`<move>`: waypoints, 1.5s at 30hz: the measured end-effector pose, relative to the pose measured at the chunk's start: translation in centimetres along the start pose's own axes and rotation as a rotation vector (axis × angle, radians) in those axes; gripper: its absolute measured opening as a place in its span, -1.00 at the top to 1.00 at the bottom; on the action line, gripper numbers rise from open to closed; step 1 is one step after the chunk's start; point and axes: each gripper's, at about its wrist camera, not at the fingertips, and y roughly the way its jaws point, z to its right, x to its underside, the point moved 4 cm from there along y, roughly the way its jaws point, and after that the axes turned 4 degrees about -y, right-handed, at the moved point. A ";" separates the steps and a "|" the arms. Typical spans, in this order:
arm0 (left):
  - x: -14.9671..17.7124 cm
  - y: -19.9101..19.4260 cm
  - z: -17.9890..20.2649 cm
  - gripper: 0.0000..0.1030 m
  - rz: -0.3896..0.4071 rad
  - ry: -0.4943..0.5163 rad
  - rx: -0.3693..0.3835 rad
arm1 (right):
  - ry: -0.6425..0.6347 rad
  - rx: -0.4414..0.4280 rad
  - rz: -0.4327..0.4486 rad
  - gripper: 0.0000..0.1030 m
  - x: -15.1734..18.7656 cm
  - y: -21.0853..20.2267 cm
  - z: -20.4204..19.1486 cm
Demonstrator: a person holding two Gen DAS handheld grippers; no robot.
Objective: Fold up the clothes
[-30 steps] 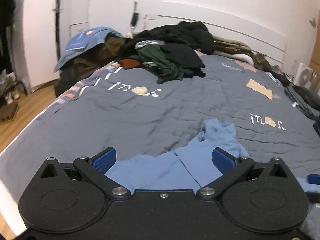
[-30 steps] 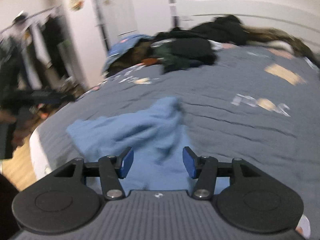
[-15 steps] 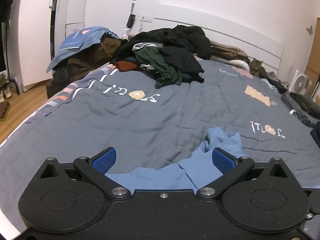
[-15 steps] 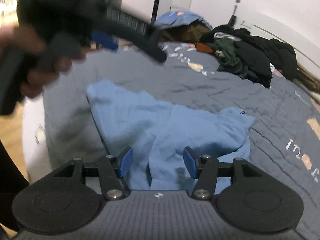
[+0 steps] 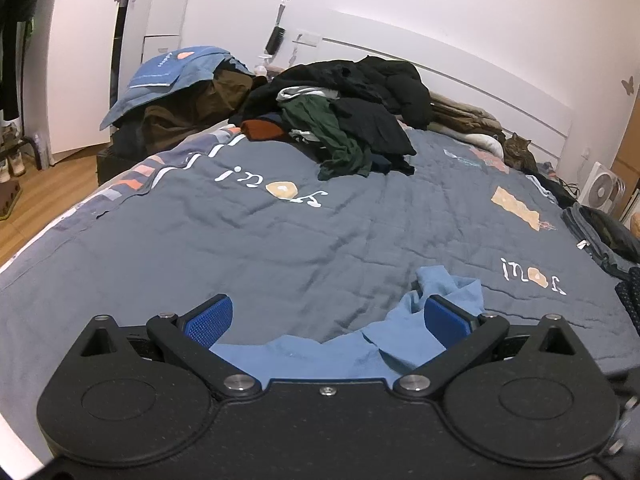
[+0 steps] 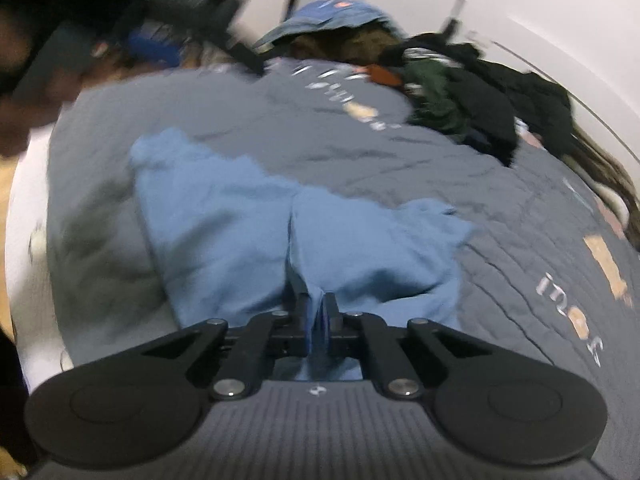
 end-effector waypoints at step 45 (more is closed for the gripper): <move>-1.1 0.8 -0.3 -1.00 0.005 -0.132 0.059 | 0.154 -0.083 0.056 0.02 -4.0 3.1 3.2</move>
